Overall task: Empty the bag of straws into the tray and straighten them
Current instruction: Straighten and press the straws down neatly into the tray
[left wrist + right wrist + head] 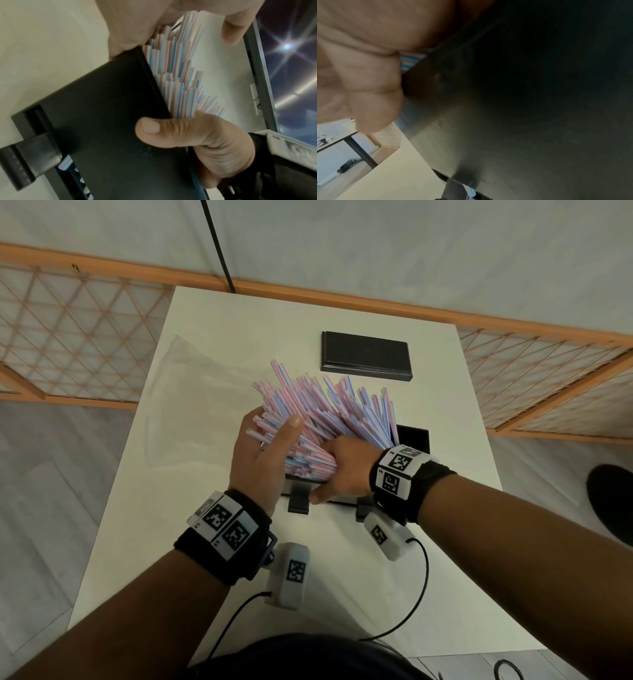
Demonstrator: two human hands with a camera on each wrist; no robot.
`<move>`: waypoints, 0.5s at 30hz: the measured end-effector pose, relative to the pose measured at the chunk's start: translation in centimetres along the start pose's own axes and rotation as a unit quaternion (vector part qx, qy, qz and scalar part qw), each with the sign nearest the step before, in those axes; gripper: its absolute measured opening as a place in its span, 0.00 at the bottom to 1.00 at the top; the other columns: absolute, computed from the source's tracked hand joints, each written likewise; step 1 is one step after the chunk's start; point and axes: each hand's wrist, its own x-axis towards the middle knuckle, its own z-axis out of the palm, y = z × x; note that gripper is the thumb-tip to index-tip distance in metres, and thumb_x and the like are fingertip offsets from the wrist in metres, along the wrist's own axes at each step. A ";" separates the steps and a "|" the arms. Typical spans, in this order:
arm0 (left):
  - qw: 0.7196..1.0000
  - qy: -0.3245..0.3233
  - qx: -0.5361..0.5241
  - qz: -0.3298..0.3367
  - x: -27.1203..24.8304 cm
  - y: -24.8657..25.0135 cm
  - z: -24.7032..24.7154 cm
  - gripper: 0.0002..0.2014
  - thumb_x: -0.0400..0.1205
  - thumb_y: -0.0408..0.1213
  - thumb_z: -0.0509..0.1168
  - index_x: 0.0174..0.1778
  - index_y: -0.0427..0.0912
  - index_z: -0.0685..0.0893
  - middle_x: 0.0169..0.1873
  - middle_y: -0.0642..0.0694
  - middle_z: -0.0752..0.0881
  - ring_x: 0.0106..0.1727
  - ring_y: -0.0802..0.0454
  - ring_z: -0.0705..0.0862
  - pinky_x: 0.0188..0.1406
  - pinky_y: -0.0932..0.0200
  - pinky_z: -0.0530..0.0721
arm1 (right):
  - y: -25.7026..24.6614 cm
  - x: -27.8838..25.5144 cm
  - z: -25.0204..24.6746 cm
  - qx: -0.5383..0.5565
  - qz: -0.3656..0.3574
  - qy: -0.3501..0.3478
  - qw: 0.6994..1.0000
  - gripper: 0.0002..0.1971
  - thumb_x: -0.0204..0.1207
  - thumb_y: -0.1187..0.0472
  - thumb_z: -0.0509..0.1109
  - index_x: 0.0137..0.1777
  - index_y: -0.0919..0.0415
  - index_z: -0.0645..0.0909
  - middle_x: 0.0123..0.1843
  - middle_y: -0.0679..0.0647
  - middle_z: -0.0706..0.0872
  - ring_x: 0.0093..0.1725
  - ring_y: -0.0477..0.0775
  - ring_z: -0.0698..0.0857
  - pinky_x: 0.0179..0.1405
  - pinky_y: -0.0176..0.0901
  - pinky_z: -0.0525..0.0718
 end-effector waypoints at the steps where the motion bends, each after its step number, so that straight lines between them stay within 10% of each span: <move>1: 1.000 0.001 -0.008 -0.005 0.0 0.0 0.0 0.26 0.75 0.52 0.72 0.64 0.39 0.82 0.57 0.40 0.90 0.59 0.43 0.90 0.64 0.35 0.86 | -0.1 0.0 0.0 -0.006 0.004 -0.007 1.000 0.26 0.60 0.41 0.85 0.54 0.52 0.84 0.48 0.48 0.88 0.47 0.51 0.87 0.54 0.52 0.87; 6: 0.998 0.023 -0.054 -0.033 0.0 -0.1 0.1 0.28 0.72 0.53 0.73 0.64 0.39 0.83 0.54 0.42 0.91 0.55 0.45 0.92 0.55 0.46 0.88 | -0.2 -0.2 -0.2 -0.001 0.000 -0.032 0.999 0.47 0.66 0.46 0.84 0.83 0.47 0.64 0.79 0.46 0.75 0.76 0.52 0.75 0.70 0.39 0.69; 12: 0.979 0.095 -0.144 -0.106 1.1 0.9 -0.6 0.27 0.80 0.56 0.63 0.70 0.43 0.82 0.60 0.40 0.89 0.61 0.40 0.89 0.57 0.44 0.88 | -0.1 -0.1 0.0 0.015 -0.007 -0.016 1.000 0.43 0.60 0.45 0.87 0.75 0.48 0.73 0.68 0.45 0.82 0.65 0.50 0.82 0.67 0.44 0.78; 15: 0.994 0.091 -0.048 -0.036 1.4 0.7 -0.5 0.24 0.83 0.55 0.58 0.68 0.45 0.84 0.57 0.45 0.89 0.59 0.45 0.89 0.62 0.40 0.87 | -0.3 0.0 0.0 0.047 -0.029 -0.001 0.998 0.37 0.58 0.42 0.87 0.67 0.47 0.79 0.61 0.42 0.86 0.59 0.44 0.84 0.66 0.45 0.81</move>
